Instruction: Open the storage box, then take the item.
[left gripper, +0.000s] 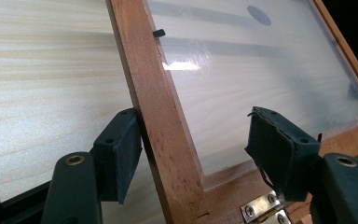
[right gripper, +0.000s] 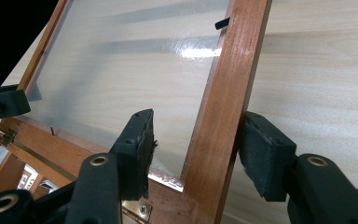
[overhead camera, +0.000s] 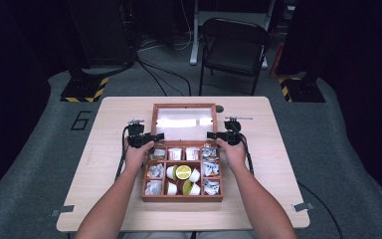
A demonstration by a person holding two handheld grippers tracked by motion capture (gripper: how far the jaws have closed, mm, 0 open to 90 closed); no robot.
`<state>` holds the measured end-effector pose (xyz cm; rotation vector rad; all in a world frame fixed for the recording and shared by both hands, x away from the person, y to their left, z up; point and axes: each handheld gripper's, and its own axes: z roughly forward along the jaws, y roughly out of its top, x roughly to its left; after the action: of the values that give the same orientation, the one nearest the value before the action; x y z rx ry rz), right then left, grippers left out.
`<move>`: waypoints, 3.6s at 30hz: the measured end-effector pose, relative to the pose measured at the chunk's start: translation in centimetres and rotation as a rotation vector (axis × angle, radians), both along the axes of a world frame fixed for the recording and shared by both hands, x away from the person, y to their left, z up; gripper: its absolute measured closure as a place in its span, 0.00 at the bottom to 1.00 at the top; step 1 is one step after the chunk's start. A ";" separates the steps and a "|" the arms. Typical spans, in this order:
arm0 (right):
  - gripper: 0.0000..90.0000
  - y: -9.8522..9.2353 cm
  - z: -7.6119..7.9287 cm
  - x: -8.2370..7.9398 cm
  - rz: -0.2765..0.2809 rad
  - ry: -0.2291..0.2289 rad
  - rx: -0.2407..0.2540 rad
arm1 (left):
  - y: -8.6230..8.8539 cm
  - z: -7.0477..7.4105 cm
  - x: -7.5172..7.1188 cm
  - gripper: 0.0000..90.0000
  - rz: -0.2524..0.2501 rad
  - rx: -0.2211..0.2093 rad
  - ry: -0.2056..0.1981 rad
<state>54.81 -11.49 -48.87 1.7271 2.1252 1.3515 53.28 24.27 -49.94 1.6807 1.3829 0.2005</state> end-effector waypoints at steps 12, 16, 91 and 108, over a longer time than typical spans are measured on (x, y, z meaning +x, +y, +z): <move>0.49 0.0 -0.2 0.1 0.000 0.027 -0.018 | -0.2 0.0 0.4 0.34 -0.010 0.036 0.037; 0.48 -0.1 -0.3 0.2 0.001 0.032 -0.013 | -0.1 -0.1 0.5 0.33 -0.009 0.023 0.053; 0.45 1.1 6.3 -9.3 0.139 -0.174 -0.157 | 2.0 6.3 -6.6 0.42 -0.059 0.015 -0.016; 0.47 3.9 4.4 -12.0 0.317 -0.188 -0.166 | 1.7 6.5 -9.2 0.41 -0.096 0.034 -0.046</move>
<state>42.83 -7.59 -44.50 1.1911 2.3931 1.2992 44.09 26.00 -43.41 1.7551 1.2682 0.2080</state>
